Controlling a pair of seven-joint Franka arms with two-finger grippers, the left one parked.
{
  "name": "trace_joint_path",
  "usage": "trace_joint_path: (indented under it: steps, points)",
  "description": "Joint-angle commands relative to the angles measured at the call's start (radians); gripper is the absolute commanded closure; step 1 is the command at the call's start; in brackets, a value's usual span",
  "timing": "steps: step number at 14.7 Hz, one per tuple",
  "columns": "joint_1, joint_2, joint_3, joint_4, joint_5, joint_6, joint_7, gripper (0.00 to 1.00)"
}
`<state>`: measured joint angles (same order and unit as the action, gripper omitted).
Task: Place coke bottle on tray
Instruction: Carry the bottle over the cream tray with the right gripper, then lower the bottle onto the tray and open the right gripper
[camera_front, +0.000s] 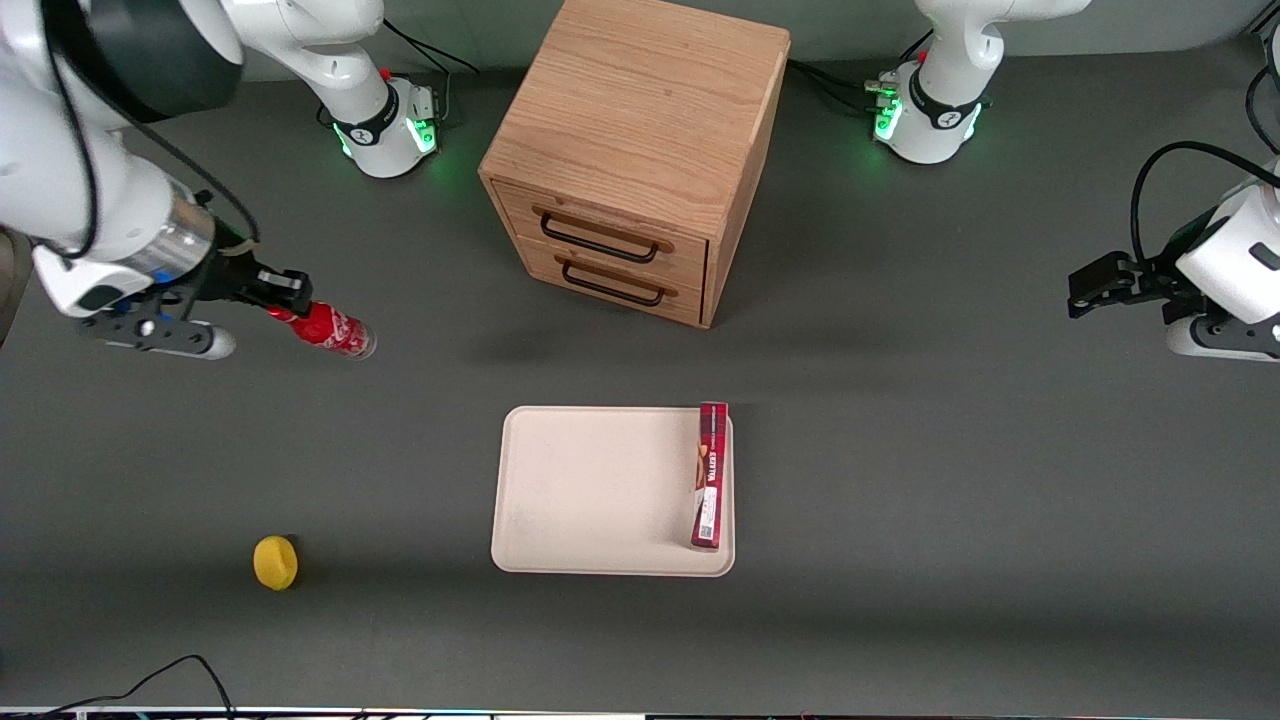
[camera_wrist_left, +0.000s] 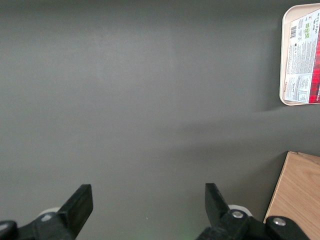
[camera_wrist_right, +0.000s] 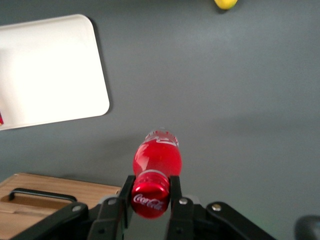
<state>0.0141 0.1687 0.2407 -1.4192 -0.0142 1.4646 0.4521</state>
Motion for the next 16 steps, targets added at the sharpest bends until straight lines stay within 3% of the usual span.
trace_joint_path:
  steps: [1, 4, 7, 10, 16]
  points:
    - [0.030, 0.272, 0.080, 0.380, -0.039, -0.115, 0.167, 1.00]
    - [0.073, 0.454, 0.155, 0.531, -0.128, -0.075, 0.368, 1.00]
    - [0.089, 0.572, 0.239, 0.533, -0.245, 0.084, 0.557, 1.00]
    - [0.122, 0.682, 0.262, 0.531, -0.350, 0.238, 0.707, 1.00]
    - [0.132, 0.794, 0.264, 0.525, -0.417, 0.387, 0.798, 1.00]
